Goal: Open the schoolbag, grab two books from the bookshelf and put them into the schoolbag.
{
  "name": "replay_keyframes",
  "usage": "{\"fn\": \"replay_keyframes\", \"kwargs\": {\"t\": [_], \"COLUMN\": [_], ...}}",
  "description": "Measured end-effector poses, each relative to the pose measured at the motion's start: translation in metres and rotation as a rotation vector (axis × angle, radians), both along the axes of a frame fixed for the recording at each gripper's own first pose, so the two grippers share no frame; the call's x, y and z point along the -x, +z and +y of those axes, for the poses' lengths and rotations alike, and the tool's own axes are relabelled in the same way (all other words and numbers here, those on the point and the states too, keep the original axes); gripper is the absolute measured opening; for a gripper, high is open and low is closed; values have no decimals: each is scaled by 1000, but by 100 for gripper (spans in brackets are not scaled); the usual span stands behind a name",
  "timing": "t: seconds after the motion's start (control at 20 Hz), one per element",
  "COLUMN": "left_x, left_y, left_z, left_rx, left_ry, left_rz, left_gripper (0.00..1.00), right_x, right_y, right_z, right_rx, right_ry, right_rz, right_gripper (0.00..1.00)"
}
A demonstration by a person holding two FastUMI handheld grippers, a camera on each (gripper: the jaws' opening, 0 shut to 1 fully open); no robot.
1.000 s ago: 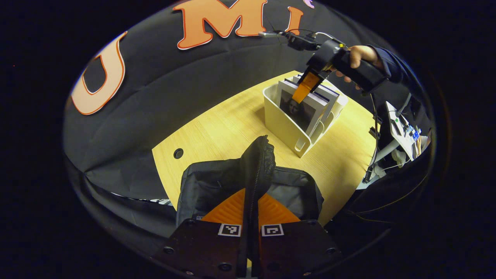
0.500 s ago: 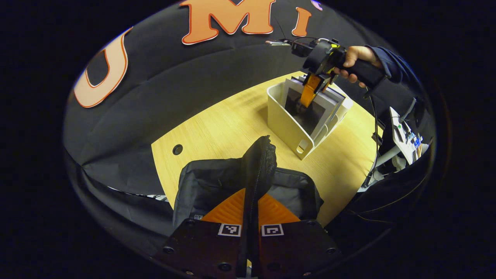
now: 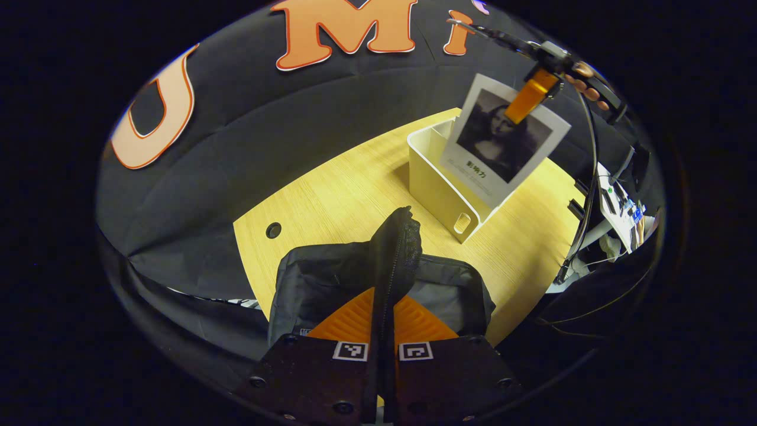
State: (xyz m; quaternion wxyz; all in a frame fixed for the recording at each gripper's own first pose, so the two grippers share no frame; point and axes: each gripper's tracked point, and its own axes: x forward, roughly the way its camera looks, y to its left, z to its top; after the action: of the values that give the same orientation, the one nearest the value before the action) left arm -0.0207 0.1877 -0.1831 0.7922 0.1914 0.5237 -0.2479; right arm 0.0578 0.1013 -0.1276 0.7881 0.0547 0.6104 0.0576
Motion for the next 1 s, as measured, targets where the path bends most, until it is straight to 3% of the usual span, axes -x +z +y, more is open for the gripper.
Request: {"fn": "replay_keyframes", "kwargs": {"t": [0.35, 0.4, 0.45, 0.7, 1.0], "left_x": [-3, -3, -2, 0, 0], "left_y": [9, 9, 9, 3, 4], "left_z": [-3, -4, -7, -16, -21], "left_rx": [34, 42, 49, 79, 105], "left_ry": [-4, -7, -11, -15, 14], "left_rz": [-9, -6, -4, 12, 2], "left_gripper": [5, 5, 5, 5, 5], "right_x": [43, 53, 61, 97, 125], "right_y": [38, 39, 38, 25, -22], "right_z": [-13, -12, -6, 41, 105], "right_rx": [-110, -135, -167, -353, -539], "right_ry": [-105, -129, -144, -191, -229], "right_rz": [-100, -106, -107, -108, -68], "right_gripper": [31, 41, 31, 30, 30]}}
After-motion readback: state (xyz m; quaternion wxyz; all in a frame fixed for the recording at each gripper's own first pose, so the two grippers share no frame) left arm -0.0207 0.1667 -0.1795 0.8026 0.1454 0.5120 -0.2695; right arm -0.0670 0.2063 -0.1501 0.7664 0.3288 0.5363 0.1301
